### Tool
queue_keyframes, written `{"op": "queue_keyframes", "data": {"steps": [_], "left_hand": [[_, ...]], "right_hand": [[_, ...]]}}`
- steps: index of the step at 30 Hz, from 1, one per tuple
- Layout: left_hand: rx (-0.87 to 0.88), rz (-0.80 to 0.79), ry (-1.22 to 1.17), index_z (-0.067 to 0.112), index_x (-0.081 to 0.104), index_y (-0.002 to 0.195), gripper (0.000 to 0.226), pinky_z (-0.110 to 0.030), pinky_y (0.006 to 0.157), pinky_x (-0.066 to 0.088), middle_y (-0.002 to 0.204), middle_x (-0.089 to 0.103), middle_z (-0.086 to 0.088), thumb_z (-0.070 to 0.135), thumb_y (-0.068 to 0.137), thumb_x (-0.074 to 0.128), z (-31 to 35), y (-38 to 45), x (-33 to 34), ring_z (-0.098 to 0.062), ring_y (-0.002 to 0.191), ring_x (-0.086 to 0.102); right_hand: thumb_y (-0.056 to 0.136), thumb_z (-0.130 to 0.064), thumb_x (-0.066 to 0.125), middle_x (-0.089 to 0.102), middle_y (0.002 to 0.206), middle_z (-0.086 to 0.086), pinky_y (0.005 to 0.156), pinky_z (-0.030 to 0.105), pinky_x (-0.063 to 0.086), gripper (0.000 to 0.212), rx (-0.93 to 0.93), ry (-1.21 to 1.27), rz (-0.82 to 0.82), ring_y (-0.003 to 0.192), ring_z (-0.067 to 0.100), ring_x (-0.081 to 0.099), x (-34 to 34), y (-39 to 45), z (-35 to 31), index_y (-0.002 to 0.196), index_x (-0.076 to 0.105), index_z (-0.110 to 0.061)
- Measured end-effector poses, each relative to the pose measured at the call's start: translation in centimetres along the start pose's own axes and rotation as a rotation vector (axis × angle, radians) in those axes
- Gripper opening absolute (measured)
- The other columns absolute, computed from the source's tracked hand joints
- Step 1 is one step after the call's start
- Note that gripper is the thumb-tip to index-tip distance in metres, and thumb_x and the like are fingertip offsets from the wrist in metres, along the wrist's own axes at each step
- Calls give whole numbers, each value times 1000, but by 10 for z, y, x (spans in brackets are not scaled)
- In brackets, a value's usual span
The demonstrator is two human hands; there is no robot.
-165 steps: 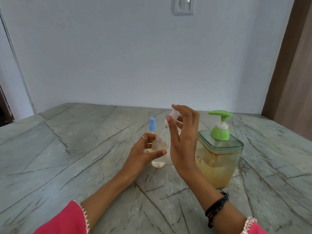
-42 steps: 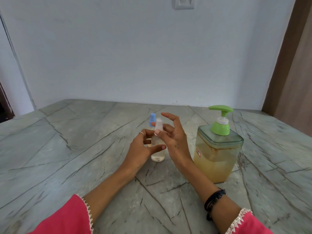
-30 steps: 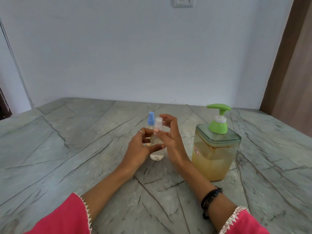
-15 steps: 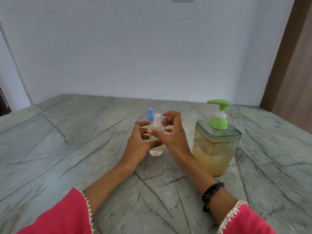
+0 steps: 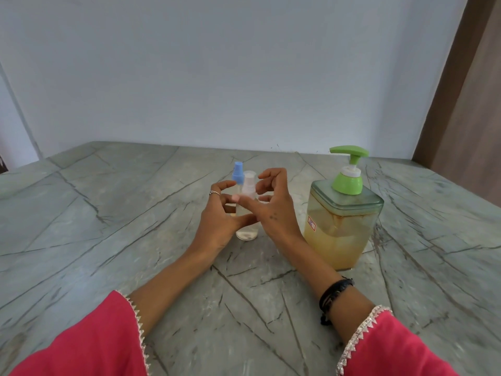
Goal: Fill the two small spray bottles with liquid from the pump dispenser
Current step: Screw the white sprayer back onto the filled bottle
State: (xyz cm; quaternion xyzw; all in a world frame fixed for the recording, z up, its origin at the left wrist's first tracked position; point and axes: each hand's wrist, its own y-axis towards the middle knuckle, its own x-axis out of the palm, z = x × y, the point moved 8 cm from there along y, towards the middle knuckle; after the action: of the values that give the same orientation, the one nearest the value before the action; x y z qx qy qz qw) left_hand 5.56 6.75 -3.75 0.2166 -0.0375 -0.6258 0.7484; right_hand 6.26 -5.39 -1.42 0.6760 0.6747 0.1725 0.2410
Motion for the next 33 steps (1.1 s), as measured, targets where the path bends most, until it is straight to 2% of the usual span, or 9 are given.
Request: {"op": "queue_keyframes", "data": {"steps": [4, 7, 9, 13, 18, 22, 26, 30, 33], "left_hand": [[-15, -18, -24, 35, 36, 116, 74, -17, 68, 45, 101, 61, -1, 22, 61, 83, 3, -1, 0, -7, 89, 60], [-8, -23, -28, 33, 36, 117, 74, -15, 68, 44, 98, 59, 2, 20, 61, 83, 5, -1, 1, -6, 88, 59], [-4, -24, -23, 33, 36, 117, 74, -14, 68, 43, 98, 58, 3, 20, 62, 83, 6, -2, 1, -5, 87, 59], [-8, -16, -33, 33, 35, 119, 75, -17, 70, 46, 96, 60, 5, 21, 62, 82, 6, 0, 1, -5, 87, 59], [-4, -24, -17, 29, 38, 124, 74, -12, 67, 44, 99, 60, 6, 21, 64, 81, 5, -1, 0, -2, 88, 59], [-30, -71, -61, 28, 44, 116, 57, -13, 75, 44, 110, 61, 5, 23, 70, 77, 1, -3, 5, -3, 99, 59], [-63, -165, -83, 26, 52, 109, 37, -13, 76, 50, 102, 66, 8, 21, 78, 71, -1, -4, 13, -2, 93, 64], [-58, -161, -58, 24, 60, 101, 27, -12, 74, 50, 97, 70, 6, 21, 77, 72, -1, -3, 11, -3, 88, 67], [-58, -132, -23, 20, 61, 109, 38, -14, 78, 49, 100, 70, 5, 24, 74, 74, 0, -2, 8, -6, 92, 66]], "right_hand": [[75, -29, 59, 59, 108, -8, 81, 21, 46, 37, -1, 171, -48, 101, 6, 56, -1, -1, -1, 109, 44, -27], [78, -17, 50, 69, 99, -1, 75, 11, 45, 36, -7, 280, -99, 91, 6, 64, 1, -3, -3, 113, 44, -20], [80, -15, 50, 72, 94, -1, 73, 9, 45, 34, -11, 277, -115, 86, 7, 67, 3, -3, -5, 113, 43, -20], [85, -10, 65, 69, 94, 7, 67, 18, 51, 37, 8, 239, -65, 86, 18, 68, 0, 2, -2, 105, 43, -31], [83, -13, 72, 65, 89, 0, 63, 14, 51, 43, 1, 131, -38, 74, 6, 65, 0, 4, -2, 105, 38, -28], [85, -22, 67, 66, 107, 5, 75, 18, 49, 42, 11, 134, -63, 97, 12, 64, 3, 2, 4, 122, 46, -22], [85, -26, 57, 65, 119, 4, 86, 18, 48, 49, 61, 200, -117, 113, 12, 59, 6, 2, 8, 134, 50, -22], [95, -6, 51, 69, 106, -2, 80, 12, 47, 26, 48, 186, -163, 101, 4, 63, 8, 3, 3, 117, 63, -13], [94, -8, 54, 70, 95, -6, 79, 16, 50, 24, 62, 170, -161, 91, 6, 66, 8, 3, 0, 100, 65, -28]]}}
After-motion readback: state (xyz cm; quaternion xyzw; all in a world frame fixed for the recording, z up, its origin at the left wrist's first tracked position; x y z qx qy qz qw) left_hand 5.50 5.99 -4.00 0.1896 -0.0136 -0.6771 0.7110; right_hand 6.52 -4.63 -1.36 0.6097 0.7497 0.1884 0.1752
